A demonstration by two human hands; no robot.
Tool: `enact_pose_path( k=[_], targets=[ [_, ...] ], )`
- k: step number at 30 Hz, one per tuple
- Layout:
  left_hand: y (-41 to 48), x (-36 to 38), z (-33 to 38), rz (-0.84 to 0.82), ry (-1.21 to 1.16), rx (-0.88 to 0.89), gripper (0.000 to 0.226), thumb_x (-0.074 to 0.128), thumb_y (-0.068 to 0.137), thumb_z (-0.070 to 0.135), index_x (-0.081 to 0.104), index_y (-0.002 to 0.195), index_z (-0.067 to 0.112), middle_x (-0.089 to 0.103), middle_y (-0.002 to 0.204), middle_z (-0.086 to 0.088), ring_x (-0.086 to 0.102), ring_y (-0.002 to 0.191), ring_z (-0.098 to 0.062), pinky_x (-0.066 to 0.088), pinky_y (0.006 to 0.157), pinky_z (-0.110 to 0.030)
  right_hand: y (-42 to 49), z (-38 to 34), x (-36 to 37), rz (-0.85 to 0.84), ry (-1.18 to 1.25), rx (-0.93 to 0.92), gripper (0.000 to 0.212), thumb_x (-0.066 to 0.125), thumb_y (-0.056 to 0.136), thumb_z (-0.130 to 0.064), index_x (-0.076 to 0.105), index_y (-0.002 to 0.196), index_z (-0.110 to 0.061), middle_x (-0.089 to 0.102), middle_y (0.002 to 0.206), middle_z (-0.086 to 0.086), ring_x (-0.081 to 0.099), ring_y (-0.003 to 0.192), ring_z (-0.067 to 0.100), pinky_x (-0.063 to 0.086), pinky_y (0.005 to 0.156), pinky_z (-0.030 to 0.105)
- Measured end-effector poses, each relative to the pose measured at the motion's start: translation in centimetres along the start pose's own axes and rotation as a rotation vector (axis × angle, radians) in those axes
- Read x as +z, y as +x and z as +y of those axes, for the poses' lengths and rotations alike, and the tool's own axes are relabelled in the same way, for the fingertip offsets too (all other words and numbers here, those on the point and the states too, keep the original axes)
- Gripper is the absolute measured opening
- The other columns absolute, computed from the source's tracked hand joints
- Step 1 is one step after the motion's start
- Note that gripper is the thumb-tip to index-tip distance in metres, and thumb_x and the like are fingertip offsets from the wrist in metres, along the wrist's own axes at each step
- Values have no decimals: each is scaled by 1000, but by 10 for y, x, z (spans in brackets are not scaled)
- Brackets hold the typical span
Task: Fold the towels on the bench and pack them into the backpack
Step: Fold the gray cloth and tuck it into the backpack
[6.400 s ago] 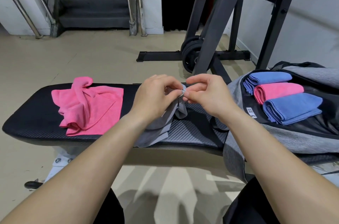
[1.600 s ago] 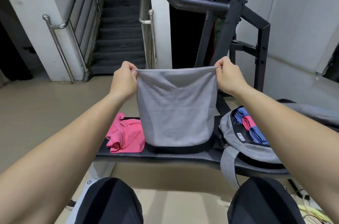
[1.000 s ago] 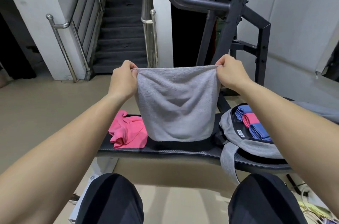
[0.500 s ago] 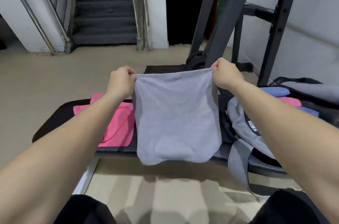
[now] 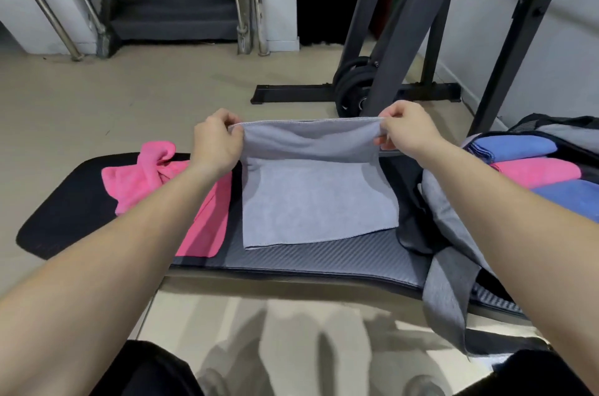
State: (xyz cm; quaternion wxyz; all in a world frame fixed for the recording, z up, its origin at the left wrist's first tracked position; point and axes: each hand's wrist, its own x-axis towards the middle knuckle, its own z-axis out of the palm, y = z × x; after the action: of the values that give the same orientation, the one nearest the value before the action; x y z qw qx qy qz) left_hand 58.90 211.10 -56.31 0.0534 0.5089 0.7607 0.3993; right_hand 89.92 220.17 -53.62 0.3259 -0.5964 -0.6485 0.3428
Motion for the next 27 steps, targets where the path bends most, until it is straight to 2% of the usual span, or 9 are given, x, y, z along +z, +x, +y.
enact_pose_path(
  k=[3, 6, 8, 11, 14, 16, 18, 24, 27],
  targets=[
    [-33, -12, -2, -34, -40, -8, 15, 55, 84, 10, 69, 90, 13, 65, 79, 1, 58, 78, -20, 37, 69, -25, -23, 12, -8, -49, 98, 10, 18, 45, 84, -4, 61, 76, -9, 68, 91, 26, 71, 71, 31, 61, 76, 46],
    [-68, -24, -4, -99, -49, 31, 12, 58, 81, 10, 68, 82, 17, 67, 73, 2, 60, 73, -22, 44, 65, -30, -46, 24, -17, -34, 181, 61, 22, 52, 85, -15, 63, 70, -3, 65, 90, 37, 66, 62, 33, 60, 78, 50],
    [-90, -28, -6, -164, -51, 76, 13, 60, 79, 10, 68, 79, 19, 70, 74, 2, 64, 74, -22, 51, 70, -34, -58, 34, -17, -16, 106, 30, 28, 62, 92, -25, 64, 73, -4, 69, 82, 27, 69, 65, 30, 63, 75, 45],
    [-113, -27, -15, -287, -37, 136, 11, 60, 71, 15, 69, 76, 21, 70, 73, 4, 66, 72, -18, 56, 72, -37, -76, 50, -8, 5, -71, -25, 12, 78, 80, -10, 66, 82, -8, 70, 78, 11, 68, 73, 28, 57, 74, 38],
    [-123, -22, -22, -381, 56, 222, 11, 63, 70, 14, 69, 75, 22, 68, 77, 6, 62, 70, -13, 54, 71, -34, -86, 62, 2, -5, -202, -92, 19, 76, 75, -3, 66, 88, -10, 71, 87, 7, 65, 82, 22, 45, 72, 28],
    [-126, -20, -24, -416, 137, 297, 11, 67, 72, 11, 69, 77, 21, 66, 82, 4, 61, 74, -15, 50, 70, -32, -88, 67, 5, -26, -275, -143, 22, 78, 74, -3, 65, 89, -13, 69, 90, 3, 63, 88, 22, 45, 79, 29],
    [-128, -17, -28, -440, 197, 362, 12, 69, 72, 11, 68, 77, 22, 63, 81, 5, 58, 74, -15, 45, 69, -30, -87, 71, 6, -45, -340, -168, 21, 78, 74, -3, 66, 89, -13, 68, 90, 2, 63, 91, 23, 44, 77, 28],
    [-125, -13, -31, -451, 261, 457, 10, 65, 73, 12, 65, 77, 21, 56, 80, 9, 57, 76, -15, 40, 68, -26, -89, 64, -3, -5, -322, -194, 22, 80, 69, -5, 68, 87, -12, 67, 87, 2, 59, 82, 19, 37, 62, 20],
    [-123, -14, -33, -490, 289, 481, 8, 62, 73, 17, 61, 76, 24, 51, 79, 11, 54, 75, -16, 46, 70, -31, -91, 63, -6, -26, -309, -195, 22, 81, 69, -7, 67, 85, -14, 67, 87, 0, 59, 81, 18, 38, 60, 11]
  ],
)
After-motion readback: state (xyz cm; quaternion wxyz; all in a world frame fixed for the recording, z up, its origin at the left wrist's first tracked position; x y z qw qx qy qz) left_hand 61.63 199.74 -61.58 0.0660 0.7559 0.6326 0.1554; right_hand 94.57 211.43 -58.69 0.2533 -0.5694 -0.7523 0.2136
